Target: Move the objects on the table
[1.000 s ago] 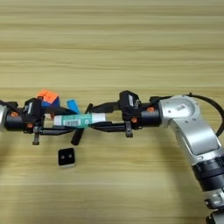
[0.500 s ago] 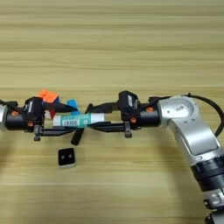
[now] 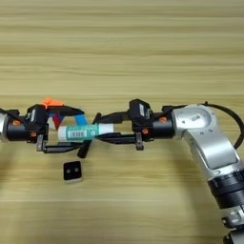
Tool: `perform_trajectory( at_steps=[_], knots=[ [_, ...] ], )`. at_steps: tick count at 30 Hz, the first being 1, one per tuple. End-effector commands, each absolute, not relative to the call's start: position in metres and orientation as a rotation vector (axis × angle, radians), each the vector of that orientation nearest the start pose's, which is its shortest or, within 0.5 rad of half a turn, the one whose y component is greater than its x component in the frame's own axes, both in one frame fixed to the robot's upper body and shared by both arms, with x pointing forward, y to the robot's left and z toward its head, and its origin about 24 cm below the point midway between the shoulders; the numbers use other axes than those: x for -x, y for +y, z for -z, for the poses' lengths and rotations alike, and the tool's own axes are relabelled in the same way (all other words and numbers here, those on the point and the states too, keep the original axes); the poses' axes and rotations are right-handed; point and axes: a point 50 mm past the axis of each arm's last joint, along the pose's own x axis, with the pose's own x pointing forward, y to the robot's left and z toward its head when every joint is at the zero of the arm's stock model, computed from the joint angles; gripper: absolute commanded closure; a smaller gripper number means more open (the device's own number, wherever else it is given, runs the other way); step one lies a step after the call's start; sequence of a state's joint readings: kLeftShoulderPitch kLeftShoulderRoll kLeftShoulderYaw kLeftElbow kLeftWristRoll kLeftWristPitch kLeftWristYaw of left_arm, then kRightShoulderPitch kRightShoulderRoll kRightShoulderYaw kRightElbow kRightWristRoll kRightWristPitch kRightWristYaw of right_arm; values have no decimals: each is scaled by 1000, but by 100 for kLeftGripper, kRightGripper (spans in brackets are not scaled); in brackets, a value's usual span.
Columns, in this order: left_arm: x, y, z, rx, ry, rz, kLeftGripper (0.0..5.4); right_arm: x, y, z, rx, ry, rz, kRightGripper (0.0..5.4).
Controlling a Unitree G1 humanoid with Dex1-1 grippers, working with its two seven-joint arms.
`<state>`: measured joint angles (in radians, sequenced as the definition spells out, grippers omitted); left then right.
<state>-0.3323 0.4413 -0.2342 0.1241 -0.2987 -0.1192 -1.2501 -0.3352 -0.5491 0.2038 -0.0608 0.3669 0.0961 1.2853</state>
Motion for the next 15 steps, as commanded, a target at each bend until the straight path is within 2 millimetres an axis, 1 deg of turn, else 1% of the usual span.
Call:
perform_trajectory(
  at_steps=[1,2,7,10,12,15],
  knots=[
    [-265,126,-102,-329,-133,1497,107,-260,-148,-120,312,-23,-1496,377],
    [-264,127,-102,-328,-135,1496,91,-260,-150,-119,305,-21,-1488,377],
    [-264,128,-104,-329,-141,1491,55,-258,-160,-114,279,-2,-1442,377],
    [-265,129,-104,-331,-141,1486,19,-258,-174,-105,254,38,-1386,377],
    [-265,130,-105,-332,-141,1484,0,-257,-179,-101,242,53,-1366,377],
    [-266,130,-105,-335,-142,1482,0,-255,-188,-93,216,81,-1331,377]
  ],
)
